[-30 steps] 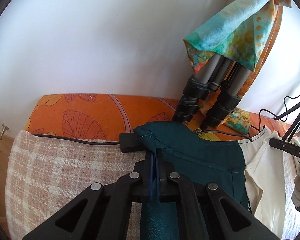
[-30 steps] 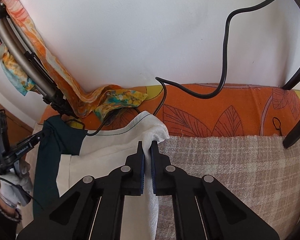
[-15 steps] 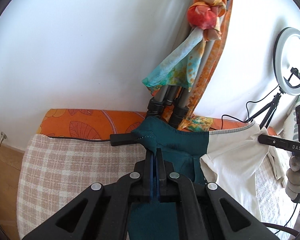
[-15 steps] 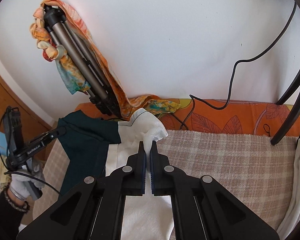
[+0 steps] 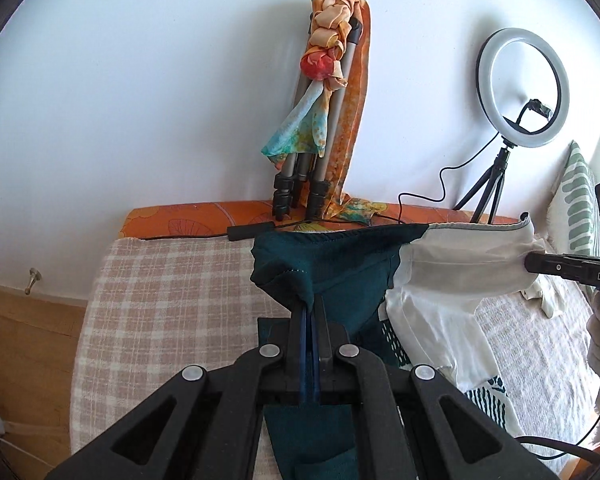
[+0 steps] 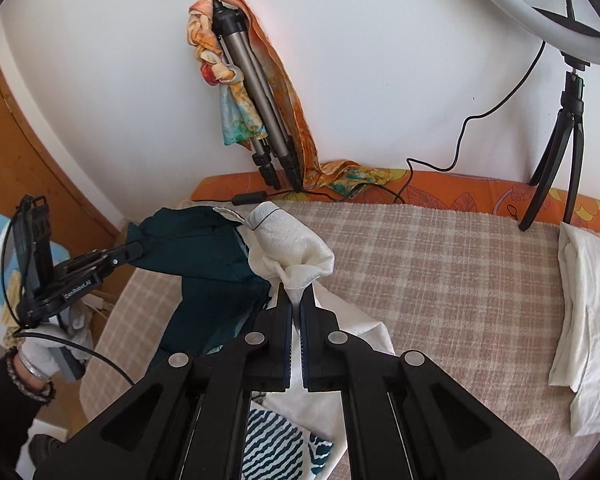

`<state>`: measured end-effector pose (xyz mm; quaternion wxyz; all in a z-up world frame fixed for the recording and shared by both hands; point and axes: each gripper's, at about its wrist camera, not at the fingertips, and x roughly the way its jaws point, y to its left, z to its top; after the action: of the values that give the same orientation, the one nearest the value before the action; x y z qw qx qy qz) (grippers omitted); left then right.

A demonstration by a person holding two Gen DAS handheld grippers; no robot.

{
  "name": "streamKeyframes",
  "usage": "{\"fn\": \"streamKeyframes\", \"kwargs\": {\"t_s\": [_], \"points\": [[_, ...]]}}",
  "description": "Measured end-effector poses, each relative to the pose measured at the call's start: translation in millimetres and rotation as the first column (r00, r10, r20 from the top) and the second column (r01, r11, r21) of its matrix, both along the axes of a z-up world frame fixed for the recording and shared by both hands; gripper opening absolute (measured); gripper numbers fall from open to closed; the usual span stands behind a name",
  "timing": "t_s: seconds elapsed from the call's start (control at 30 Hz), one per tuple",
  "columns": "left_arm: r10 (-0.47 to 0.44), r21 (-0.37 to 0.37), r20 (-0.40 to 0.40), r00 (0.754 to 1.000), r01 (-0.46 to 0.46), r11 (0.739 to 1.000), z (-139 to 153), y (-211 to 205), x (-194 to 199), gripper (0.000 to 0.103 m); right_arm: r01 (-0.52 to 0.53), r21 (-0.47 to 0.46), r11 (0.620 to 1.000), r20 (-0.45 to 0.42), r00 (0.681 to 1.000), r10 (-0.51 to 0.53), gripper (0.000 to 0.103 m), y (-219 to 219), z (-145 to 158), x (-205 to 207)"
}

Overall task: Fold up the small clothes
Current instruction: 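Grasp the collar end with both grippers and fold it over the hem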

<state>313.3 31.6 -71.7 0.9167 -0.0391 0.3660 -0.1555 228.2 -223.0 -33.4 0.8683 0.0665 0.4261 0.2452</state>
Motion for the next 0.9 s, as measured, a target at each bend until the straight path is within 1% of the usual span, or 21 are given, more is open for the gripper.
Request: {"fn": "streamKeyframes", "kwargs": {"t_s": [0.07, 0.2, 0.27, 0.4, 0.57, 0.67, 0.77, 0.9], "points": [[-0.006, 0.005, -0.003, 1.000, 0.006, 1.000, -2, 0, -16, 0.000, -0.004, 0.000, 1.000, -0.004, 1.000, 0.004, 0.002, 1, -1, -18], [-0.020, 0.038, -0.010, 1.000, 0.020, 0.999, -11, 2, -53, 0.000, -0.013, -0.013, 1.000, 0.000, 1.000, 0.013, 0.002, 3, -11, -58], [-0.033, 0.070, -0.009, 0.999, 0.033, 0.997, -19, 1, -71, 0.000, -0.019, -0.020, 1.000, -0.005, 1.000, 0.019, 0.002, 3, -20, -75], [-0.043, 0.107, -0.017, 0.999, 0.045, 0.993, -35, 3, -103, 0.000, -0.028, -0.028, 0.999, -0.021, 0.999, 0.028, 0.002, 4, -39, -102], [-0.054, 0.160, -0.034, 0.998, 0.059, 0.985, -56, 3, -130, 0.000, -0.034, -0.062, 0.997, -0.017, 0.999, 0.033, 0.002, 0, -55, -125], [-0.061, 0.196, -0.044, 0.997, 0.069, 0.978, -68, 4, -144, 0.000, -0.026, -0.066, 0.997, -0.022, 0.999, 0.025, 0.002, -7, -63, -135], [-0.056, 0.203, -0.052, 0.997, 0.066, 0.977, -75, 11, -154, 0.003, -0.015, -0.098, 0.995, -0.015, 1.000, 0.013, 0.002, -14, -70, -146], [-0.059, 0.191, -0.070, 0.996, 0.071, 0.979, -77, 25, -171, 0.003, -0.018, -0.145, 0.989, 0.001, 1.000, 0.019, 0.002, -21, -72, -157]]}}
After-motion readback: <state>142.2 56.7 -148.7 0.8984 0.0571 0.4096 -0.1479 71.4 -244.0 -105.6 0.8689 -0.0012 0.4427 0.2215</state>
